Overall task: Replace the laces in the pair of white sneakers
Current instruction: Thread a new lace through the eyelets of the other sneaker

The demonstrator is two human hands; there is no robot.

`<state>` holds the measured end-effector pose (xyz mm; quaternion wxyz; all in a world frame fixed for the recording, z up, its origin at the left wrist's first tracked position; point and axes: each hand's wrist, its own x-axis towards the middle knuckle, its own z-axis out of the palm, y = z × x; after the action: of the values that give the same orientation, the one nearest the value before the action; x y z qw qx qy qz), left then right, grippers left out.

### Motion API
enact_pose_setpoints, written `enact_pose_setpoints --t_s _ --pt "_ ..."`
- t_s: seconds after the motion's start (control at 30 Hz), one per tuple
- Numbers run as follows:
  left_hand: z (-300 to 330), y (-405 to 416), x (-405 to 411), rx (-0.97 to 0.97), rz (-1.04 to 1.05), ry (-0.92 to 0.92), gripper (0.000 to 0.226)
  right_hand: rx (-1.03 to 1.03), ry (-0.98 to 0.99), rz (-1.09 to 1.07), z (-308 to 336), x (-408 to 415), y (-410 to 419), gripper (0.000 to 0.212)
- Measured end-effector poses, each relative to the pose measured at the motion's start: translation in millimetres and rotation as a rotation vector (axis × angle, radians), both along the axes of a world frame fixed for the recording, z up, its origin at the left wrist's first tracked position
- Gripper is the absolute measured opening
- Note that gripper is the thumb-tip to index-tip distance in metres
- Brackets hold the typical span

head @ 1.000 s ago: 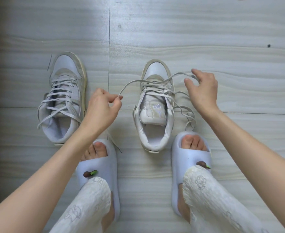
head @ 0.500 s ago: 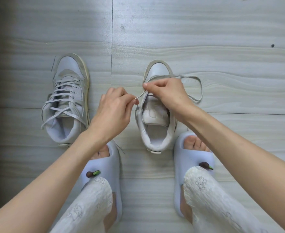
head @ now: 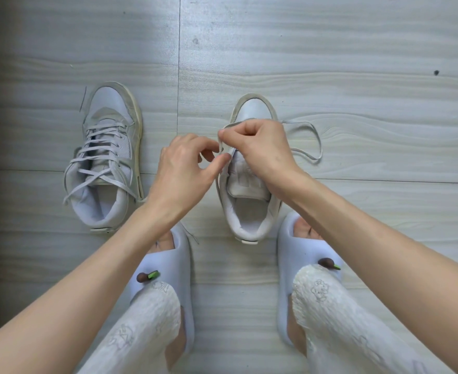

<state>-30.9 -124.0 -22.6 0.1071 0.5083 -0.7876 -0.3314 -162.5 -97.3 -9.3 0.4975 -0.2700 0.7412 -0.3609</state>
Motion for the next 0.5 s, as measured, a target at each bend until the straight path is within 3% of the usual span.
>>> enact_pose_setpoints --t_s 0.17,0.23,0.33,0.5 --pt "6.6 0.7 -2.5 0.046 0.071 0.012 0.014 -0.037 0.037 0.039 1.1 0.5 1.2 0.021" --pt "6.0 -2.0 -4.4 0.225 0.145 0.045 0.013 -0.071 0.098 0.049 -1.6 -1.3 3.5 0.015" --pt "3.7 -10.5 -7.2 0.646 0.404 0.307 0.008 -0.138 0.369 0.138 -14.7 -5.5 14.2 0.013" --pt "-14.4 -13.2 -11.8 0.808 0.538 0.358 0.014 -0.088 0.653 0.407 -41.9 -6.4 39.8 0.009"
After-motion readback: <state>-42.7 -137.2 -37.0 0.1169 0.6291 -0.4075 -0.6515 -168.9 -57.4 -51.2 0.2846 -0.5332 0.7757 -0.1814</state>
